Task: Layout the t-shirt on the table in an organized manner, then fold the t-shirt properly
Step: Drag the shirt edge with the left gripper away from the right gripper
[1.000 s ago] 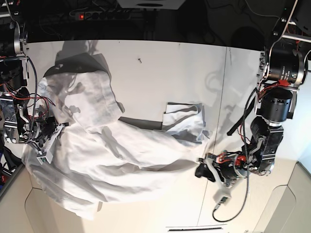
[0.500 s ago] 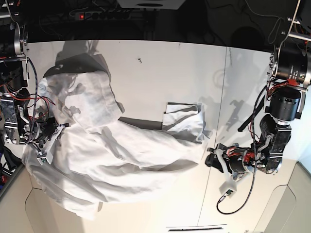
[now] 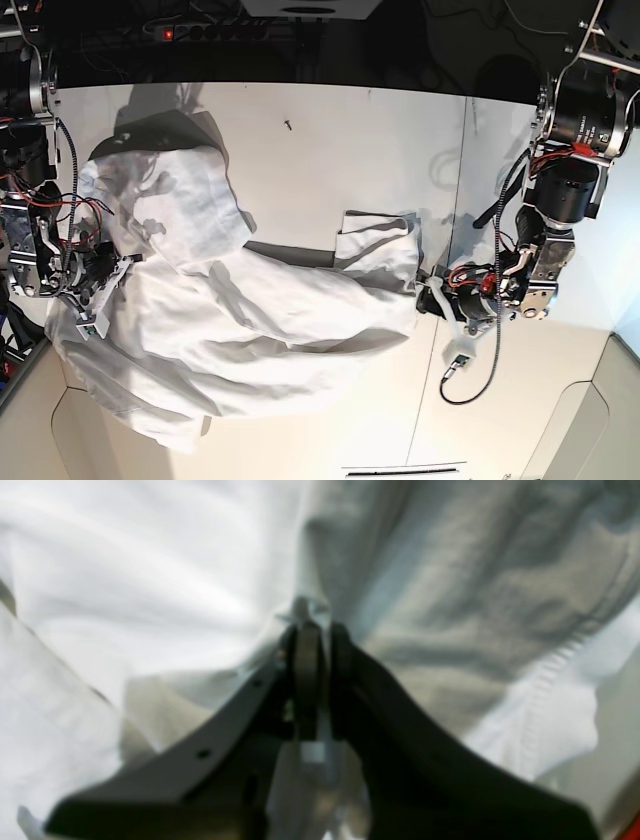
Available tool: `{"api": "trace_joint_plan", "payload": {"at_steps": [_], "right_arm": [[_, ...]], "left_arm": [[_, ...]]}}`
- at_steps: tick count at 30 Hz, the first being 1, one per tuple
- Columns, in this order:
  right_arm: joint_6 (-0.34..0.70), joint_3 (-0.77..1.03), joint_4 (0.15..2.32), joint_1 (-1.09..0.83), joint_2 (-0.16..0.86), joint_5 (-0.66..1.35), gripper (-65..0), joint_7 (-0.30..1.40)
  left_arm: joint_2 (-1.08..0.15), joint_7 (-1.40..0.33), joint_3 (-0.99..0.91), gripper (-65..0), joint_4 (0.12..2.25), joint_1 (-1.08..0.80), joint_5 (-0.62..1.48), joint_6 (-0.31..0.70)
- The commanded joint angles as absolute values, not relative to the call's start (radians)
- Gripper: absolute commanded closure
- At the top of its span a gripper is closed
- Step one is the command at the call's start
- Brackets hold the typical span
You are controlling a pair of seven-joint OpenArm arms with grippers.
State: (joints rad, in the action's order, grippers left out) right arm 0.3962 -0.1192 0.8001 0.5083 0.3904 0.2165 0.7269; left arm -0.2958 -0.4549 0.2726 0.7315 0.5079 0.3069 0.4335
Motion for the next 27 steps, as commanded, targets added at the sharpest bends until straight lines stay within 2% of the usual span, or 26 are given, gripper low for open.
{"api": "trace_joint_plan", "payload": {"at_steps": [1,7,9,12,18,21,27], "right_arm": [[0.389,-0.119,0.802,0.523,0.401,0.202,-3.6,0.740],[0.389,-0.119,0.802,0.523,0.402,0.202,-3.6,0.741],[0.389,-0.119,0.802,0.523,0.402,0.202,-3.6,0.741],[0.389,-0.119,0.802,0.523,0.402,0.202,-3.6,0.740],[0.389,-0.119,0.802,0.523,0.402,0.202,-3.6,0.740],[0.389,-0.119,0.802,0.522,0.402,0.200,-3.6,0.741],[0.389,-0.119,0.802,0.523,0.402,0.198,-3.6,0.741]], "left_arm": [[-0.290,-0.445,0.269,-33.9,0.739,0.534,0.318,0.442],[-0.257,-0.448,0.269,-32.4,0.739,0.550,0.318,0.505],[-0.254,-0.448,0.269,-21.7,0.739,0.554,0.317,0.513],[-0.255,-0.444,0.269,0.0,0.739,0.553,0.317,0.513],[-0.281,-0.363,0.269,0.0,0.741,0.618,0.203,0.503],[-0.314,-0.364,0.269,0.0,0.741,0.706,0.205,0.455],[-0.353,-0.382,0.269,0.0,0.741,0.853,0.207,0.453]]}}
